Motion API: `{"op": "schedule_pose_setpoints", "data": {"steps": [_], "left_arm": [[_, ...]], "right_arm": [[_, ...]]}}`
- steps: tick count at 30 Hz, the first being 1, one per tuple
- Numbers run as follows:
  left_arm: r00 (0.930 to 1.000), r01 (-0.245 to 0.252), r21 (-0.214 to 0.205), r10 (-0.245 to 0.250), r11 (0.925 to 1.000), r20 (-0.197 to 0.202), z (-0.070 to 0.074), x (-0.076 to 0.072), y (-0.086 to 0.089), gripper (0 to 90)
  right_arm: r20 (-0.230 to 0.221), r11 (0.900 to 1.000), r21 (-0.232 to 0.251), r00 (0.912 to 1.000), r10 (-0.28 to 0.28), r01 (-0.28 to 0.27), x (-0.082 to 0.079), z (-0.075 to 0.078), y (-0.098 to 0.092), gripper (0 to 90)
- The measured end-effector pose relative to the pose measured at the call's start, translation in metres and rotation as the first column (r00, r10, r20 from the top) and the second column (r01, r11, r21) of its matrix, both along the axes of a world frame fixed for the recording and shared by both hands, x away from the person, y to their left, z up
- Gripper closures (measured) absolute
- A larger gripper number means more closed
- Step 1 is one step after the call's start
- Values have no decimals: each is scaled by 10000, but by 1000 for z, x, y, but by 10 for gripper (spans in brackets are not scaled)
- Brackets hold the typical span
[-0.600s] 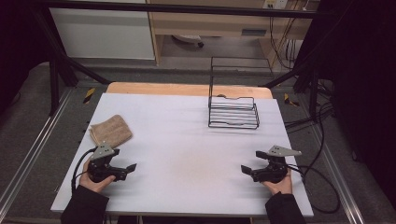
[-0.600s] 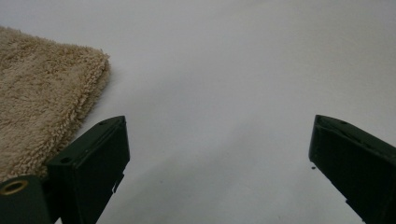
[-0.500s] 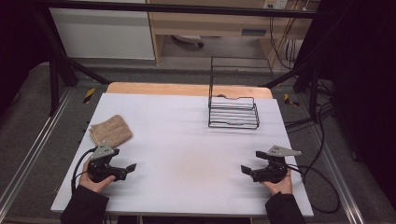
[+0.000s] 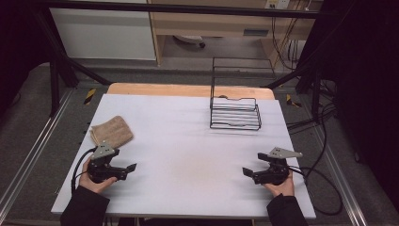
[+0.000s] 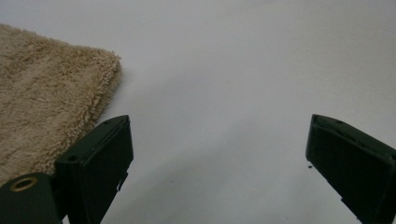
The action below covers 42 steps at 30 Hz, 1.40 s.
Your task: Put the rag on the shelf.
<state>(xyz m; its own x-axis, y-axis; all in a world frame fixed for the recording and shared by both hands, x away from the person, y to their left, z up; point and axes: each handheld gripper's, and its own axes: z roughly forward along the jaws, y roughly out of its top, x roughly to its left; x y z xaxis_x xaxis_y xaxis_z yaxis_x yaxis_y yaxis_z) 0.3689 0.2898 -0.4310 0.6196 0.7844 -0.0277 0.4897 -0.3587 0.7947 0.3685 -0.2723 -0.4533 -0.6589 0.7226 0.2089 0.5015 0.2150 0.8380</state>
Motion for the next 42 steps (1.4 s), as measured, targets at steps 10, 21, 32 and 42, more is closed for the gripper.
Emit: {"op": "schedule_pose_setpoints", "data": {"steps": [10, 21, 32, 42], "left_arm": [[9979, -595, 639, 610, 9962, -227, 11, 24, 8, 137], [9895, -1384, 1285, 1427, 9820, -242, 10, 52, 19, 330], [9848, -1492, 1593, 1611, 9759, -643, -8, 65, 27, 543], [9831, -1686, 1771, 1785, 9697, -416, -13, 70, 30, 659]], "right_arm": [[41, 9999, -119, 10000, -55, 55, 0, 0, 0, 8], [28, 9997, -233, 10000, -29, 30, 1, -1, 0, 9], [20, 9994, -340, 10000, -7, 8, 2, -1, 0, 11], [-10, 9993, -374, 10000, -14, 14, 2, -2, 1, 12]]}}
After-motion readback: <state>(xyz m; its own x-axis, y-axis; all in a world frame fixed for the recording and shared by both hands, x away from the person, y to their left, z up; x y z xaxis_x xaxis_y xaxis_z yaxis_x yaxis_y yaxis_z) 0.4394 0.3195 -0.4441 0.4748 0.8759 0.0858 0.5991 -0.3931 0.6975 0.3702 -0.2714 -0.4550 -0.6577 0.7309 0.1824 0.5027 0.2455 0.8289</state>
